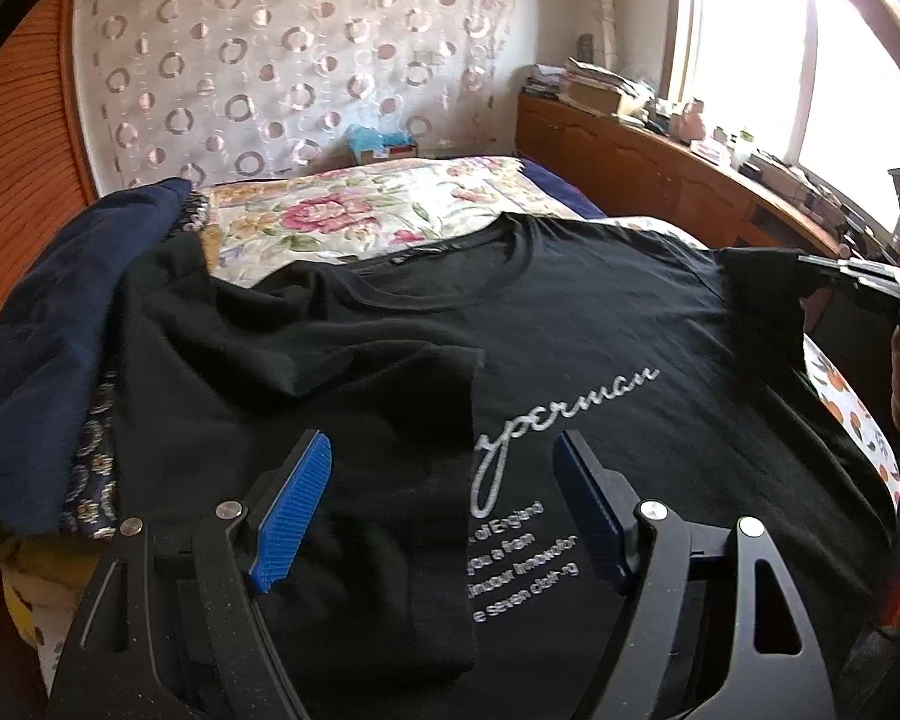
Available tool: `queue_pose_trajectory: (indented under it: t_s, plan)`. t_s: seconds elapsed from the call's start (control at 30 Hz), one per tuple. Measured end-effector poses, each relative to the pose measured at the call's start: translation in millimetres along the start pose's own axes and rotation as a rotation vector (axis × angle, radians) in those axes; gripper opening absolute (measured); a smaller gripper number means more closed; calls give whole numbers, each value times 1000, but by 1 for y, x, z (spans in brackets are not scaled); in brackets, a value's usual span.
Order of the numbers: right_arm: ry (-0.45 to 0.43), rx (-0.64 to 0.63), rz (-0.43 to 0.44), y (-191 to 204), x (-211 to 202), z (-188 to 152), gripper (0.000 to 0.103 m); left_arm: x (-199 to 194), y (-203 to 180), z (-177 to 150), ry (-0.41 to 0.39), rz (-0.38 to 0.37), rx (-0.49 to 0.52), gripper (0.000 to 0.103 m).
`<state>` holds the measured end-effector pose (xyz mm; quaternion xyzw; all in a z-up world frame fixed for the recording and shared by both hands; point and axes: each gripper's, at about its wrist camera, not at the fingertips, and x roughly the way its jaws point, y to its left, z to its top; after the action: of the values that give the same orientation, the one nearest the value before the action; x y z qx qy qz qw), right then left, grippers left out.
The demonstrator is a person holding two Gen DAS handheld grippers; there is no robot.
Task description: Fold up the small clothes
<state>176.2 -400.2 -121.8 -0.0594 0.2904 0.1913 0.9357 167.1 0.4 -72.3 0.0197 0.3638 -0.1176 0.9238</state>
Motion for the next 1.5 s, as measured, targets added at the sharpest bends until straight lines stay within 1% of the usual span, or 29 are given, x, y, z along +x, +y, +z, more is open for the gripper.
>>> queue_pose_trajectory:
  t_s: [0.07, 0.2, 0.23, 0.3, 0.37, 0.4, 0.43, 0.47, 0.5, 0.53, 0.57, 0.6, 0.67, 0.8, 0.87, 0.9, 1.03, 1.13, 1.23, 1.27, 1.3, 1.33, 1.37, 1.4, 1.43, 1.5]
  plan:
    - [17, -20, 70, 21, 12, 0, 6, -1, 3, -1, -1, 4, -8, 77]
    - [92, -94, 145, 60, 41, -15, 6, -1, 9, -3, -2, 12, -20, 77]
    - [118, -101, 158, 68, 50, -21, 6, -1, 11, -2, -1, 13, -24, 77]
    - [150, -103, 155, 72, 66, -26, 6, 0, 13, -3, 1, 14, -28, 77]
    - [162, -98, 152, 71, 76, -29, 7, 0, 14, -3, 2, 15, -28, 77]
    - [165, -93, 158, 70, 79, -28, 14, 0, 15, -3, 3, 14, -28, 77]
    - [168, -89, 158, 68, 84, -23, 18, 0, 15, -4, 3, 12, -28, 77]
    - [166, -82, 150, 66, 85, -21, 28, 1, 14, -4, 3, 10, -27, 77]
    - [163, -73, 139, 69, 79, -19, 43, 1, 15, -4, 2, 10, -27, 77]
    - [160, -61, 130, 67, 77, -16, 48, 1, 14, -3, 2, 9, -26, 77]
    - [154, -48, 124, 63, 75, -12, 50, 2, 14, -3, 2, 7, -26, 77]
    - [145, -41, 119, 60, 73, -9, 50, 2, 14, -4, 3, 6, -26, 77]
    - [121, -39, 98, 53, 44, -6, 50, 2, 13, -6, 4, 4, -25, 77]
    - [78, -6, 35, 30, 28, 4, 50, 1, 13, -5, 6, 5, -22, 77]
    - [78, 13, -16, 14, 28, 7, 50, 1, 13, -5, 3, 6, -23, 77]
    - [84, 29, -28, 6, 28, 8, 50, 1, 14, -5, 1, 6, -23, 77]
    - [77, 55, -47, -11, 26, 7, 50, 1, 15, -4, -1, 10, -26, 77]
    - [104, 80, -56, -17, 41, 4, 50, 1, 15, -4, 0, 11, -24, 77]
    - [143, 107, -34, -23, 58, 2, 50, 0, 15, -4, 2, 8, -24, 77]
    - [152, 112, -27, -25, 62, 4, 48, 0, 15, -4, 4, 9, -22, 77]
    - [160, 113, -19, -24, 66, 5, 41, 0, 14, -4, 5, 10, -19, 77]
    - [162, 109, -11, -23, 68, 7, 39, 0, 14, -4, 6, 12, -18, 77]
    - [158, 102, -5, -21, 69, 10, 30, 0, 14, -4, 7, 13, -18, 77]
    - [155, 93, 5, -22, 70, 12, 16, 0, 14, -4, 7, 15, -19, 77]
    - [152, 84, 13, -20, 71, 16, 9, -1, 15, -4, 7, 16, -21, 77]
    - [141, 60, 22, -16, 74, 22, 4, 0, 16, -4, 8, 19, -25, 77]
